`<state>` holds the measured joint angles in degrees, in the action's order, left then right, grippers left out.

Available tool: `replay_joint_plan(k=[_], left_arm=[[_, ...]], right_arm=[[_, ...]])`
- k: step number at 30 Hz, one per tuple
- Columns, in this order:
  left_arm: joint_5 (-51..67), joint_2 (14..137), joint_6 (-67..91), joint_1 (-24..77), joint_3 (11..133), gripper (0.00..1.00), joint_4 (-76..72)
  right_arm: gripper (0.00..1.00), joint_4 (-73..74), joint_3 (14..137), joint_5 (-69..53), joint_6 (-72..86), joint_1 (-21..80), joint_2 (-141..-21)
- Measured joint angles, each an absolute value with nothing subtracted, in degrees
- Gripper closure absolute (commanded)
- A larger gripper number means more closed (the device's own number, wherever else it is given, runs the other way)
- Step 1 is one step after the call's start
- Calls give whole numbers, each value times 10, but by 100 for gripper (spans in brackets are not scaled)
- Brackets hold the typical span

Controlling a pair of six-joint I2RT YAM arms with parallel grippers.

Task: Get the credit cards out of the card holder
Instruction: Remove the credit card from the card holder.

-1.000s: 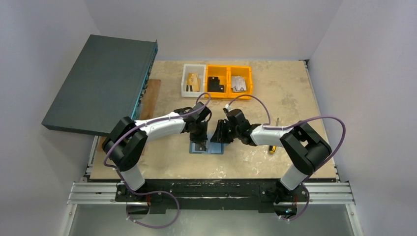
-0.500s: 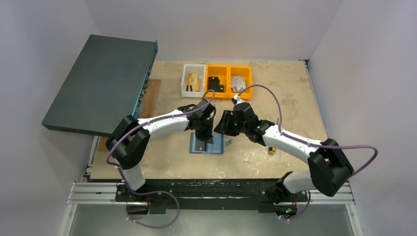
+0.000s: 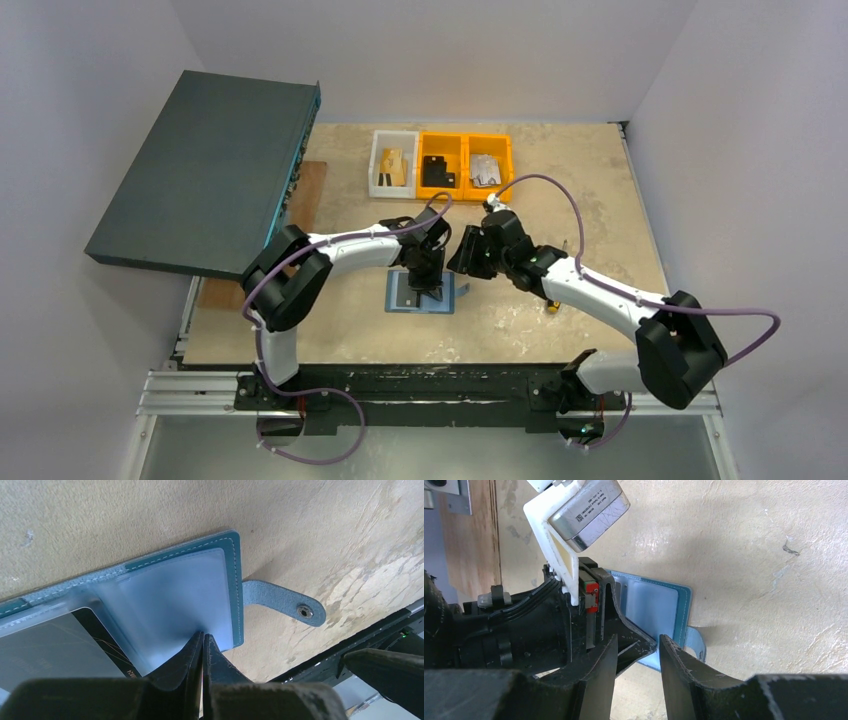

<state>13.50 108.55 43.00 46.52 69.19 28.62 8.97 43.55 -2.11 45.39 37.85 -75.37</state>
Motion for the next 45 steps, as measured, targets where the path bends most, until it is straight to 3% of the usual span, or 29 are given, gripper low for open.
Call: replay_joint_plan(k=[7, 21, 30, 45], left_arm=[[118, 1070, 429, 465, 692, 96, 298], [-10, 908, 407, 408, 650, 89, 381], [-4, 911, 409, 376, 571, 90, 352], [24, 947, 411, 376, 556, 92, 286]], right_arm=[[63, 83, 435, -31, 453, 378, -767], [64, 24, 442, -87, 458, 398, -849], [64, -29, 458, -143, 478, 416, -950], [64, -57, 469, -161, 482, 416, -979]])
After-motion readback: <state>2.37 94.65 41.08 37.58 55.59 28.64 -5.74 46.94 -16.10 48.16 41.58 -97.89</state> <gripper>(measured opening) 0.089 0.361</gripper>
